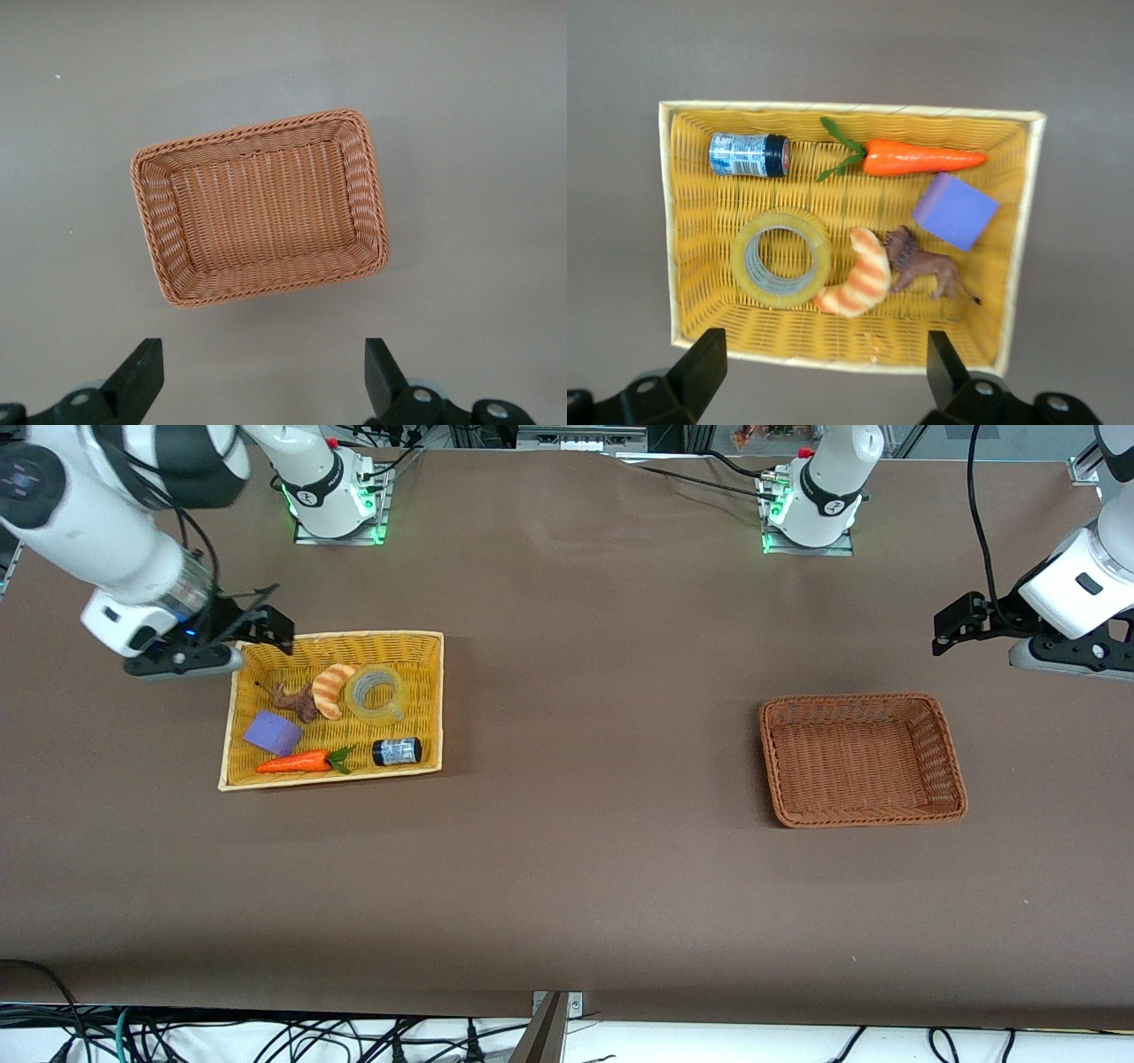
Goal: Transfer tape with both arms
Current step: 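Reach the right gripper down to the tape roll in the yellow tray, then close the right gripper on the tape roll and lift it, then carry the tape roll toward the basket and set it on the table, then release the tape and withdraw the right gripper while the left gripper reaches the tape, then grasp the tape roll with the left gripper and lift it, then move the tape roll over the brown basket and lower it in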
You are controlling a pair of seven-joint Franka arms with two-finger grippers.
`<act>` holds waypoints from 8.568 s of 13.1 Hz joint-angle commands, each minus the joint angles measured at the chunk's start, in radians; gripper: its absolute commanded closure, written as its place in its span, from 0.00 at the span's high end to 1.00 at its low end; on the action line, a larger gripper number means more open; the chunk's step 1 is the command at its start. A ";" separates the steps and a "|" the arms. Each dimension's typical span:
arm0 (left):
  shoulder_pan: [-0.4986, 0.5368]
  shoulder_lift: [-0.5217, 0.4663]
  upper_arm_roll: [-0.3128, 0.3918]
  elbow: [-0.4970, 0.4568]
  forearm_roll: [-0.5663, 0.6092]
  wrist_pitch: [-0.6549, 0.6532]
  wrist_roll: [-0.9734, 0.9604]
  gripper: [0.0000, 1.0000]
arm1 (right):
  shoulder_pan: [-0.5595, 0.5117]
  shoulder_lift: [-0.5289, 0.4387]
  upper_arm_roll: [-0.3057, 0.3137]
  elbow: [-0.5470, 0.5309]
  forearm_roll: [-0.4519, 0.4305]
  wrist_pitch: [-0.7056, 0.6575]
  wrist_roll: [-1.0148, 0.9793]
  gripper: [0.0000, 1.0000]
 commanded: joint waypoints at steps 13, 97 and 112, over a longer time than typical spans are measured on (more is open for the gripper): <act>0.010 0.012 -0.004 0.029 0.015 -0.026 0.015 1.00 | -0.004 0.307 0.048 -0.291 -0.002 0.614 0.047 0.99; 0.077 0.448 -0.326 0.038 0.282 0.067 0.088 0.00 | -0.006 0.073 -0.078 0.441 -0.018 -0.307 0.026 1.00; 0.263 0.390 -0.446 0.266 0.261 0.007 0.086 1.00 | -0.006 0.043 -0.060 0.359 -0.018 -0.257 0.024 1.00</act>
